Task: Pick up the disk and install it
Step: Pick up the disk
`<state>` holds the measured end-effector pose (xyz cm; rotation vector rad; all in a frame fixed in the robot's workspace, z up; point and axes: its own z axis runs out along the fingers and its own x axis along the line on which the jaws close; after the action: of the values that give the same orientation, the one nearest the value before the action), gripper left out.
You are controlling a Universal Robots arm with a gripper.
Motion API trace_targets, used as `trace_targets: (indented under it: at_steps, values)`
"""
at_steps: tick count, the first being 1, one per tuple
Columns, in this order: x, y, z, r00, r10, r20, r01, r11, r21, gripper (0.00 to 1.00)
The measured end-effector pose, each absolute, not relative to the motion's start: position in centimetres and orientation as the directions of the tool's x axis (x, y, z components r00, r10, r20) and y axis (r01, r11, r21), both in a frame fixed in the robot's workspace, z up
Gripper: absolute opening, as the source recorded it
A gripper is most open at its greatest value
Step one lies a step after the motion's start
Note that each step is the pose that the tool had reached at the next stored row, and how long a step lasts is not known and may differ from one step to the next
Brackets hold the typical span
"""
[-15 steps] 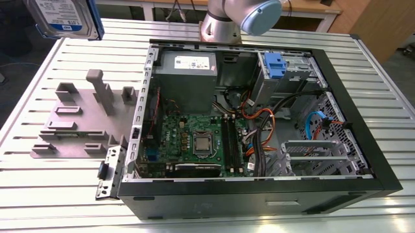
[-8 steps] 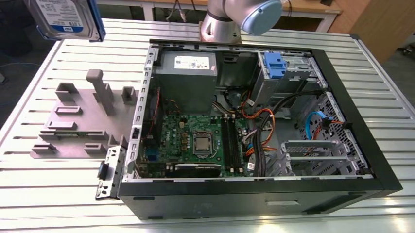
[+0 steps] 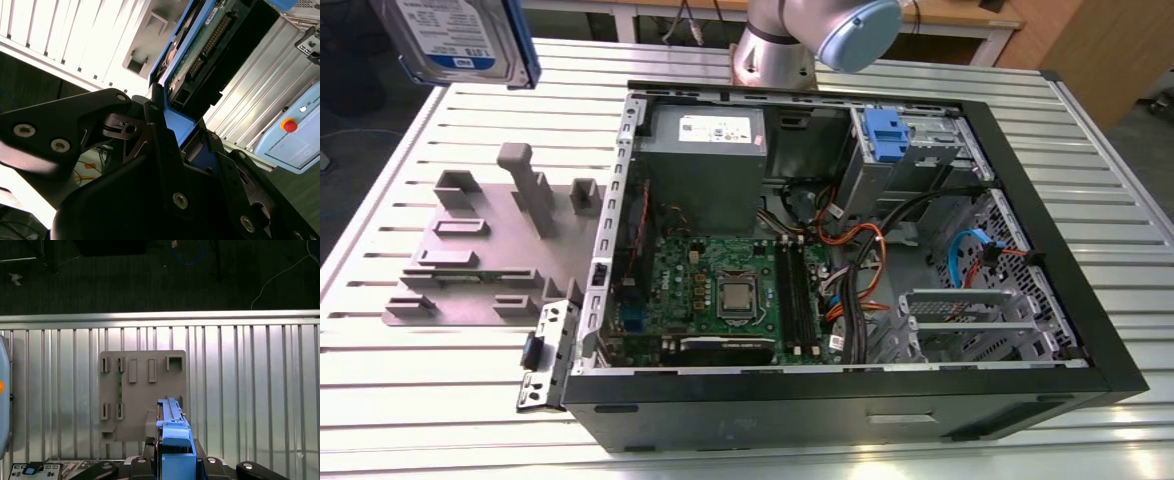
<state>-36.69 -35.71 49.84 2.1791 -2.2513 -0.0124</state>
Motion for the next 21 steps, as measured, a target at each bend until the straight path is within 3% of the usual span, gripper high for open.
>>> trace_targets:
  at_steps: [21]
  values:
    - [-35.7,-37.0,49.8,-0.045,-0.999,0.001,-0.999,0.045,0.011,0.36]
